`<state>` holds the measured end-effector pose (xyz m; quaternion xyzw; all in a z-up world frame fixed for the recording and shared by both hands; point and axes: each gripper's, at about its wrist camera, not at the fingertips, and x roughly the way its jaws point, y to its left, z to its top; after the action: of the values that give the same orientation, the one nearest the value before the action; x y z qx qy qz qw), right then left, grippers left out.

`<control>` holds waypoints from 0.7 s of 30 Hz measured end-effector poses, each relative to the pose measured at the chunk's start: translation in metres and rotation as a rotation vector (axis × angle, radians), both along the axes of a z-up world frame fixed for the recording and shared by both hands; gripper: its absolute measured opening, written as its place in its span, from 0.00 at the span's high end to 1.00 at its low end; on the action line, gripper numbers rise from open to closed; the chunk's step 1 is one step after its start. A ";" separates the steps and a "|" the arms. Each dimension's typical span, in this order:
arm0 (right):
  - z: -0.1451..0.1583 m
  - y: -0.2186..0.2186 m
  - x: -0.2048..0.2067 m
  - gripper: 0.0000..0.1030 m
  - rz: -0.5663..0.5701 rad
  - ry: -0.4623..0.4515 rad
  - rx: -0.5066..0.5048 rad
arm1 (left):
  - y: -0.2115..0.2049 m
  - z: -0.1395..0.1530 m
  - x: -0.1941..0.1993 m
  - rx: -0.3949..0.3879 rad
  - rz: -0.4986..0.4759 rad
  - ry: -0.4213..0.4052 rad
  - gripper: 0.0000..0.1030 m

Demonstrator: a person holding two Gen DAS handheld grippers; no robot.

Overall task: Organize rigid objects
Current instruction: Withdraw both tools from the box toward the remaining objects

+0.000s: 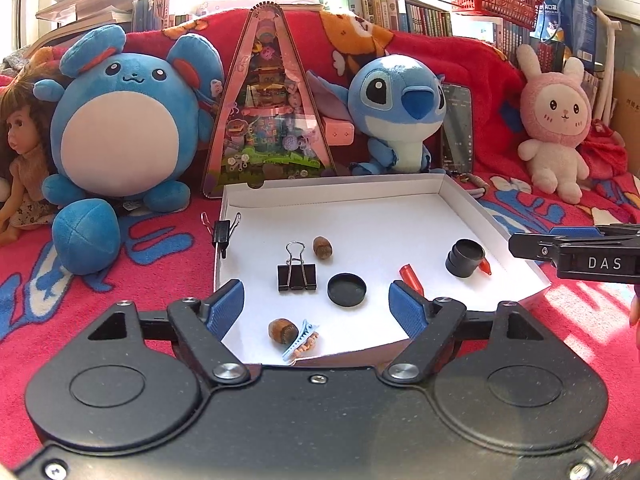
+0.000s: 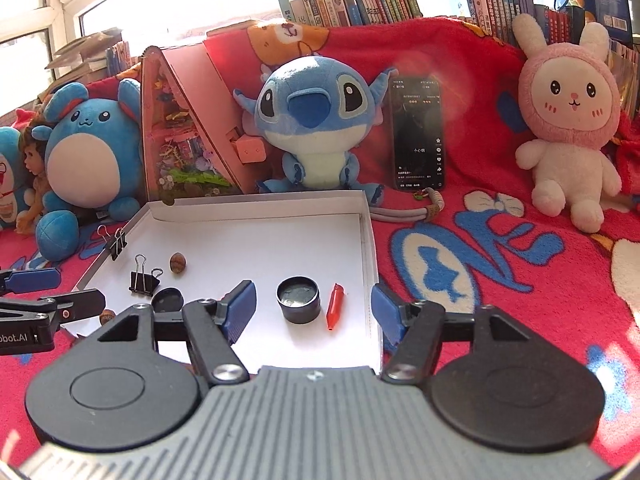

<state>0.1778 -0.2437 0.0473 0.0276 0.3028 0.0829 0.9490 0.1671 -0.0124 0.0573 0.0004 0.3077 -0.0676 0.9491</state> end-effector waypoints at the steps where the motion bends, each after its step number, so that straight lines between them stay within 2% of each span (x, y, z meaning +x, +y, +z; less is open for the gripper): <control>1: 0.001 0.001 -0.004 0.22 0.006 -0.007 -0.004 | 0.001 0.000 -0.004 -0.002 -0.005 -0.001 0.23; 11: -0.002 -0.001 -0.052 0.14 0.052 -0.051 -0.022 | 0.006 -0.005 -0.052 -0.018 -0.051 0.003 0.20; 21: -0.024 -0.002 -0.104 0.09 0.075 -0.074 -0.078 | -0.001 -0.021 -0.111 -0.057 -0.132 0.046 0.19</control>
<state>0.0743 -0.2456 0.0230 -0.0237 0.2711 0.1076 0.9562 0.0561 -0.0134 0.0361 -0.0079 0.3269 -0.1386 0.9348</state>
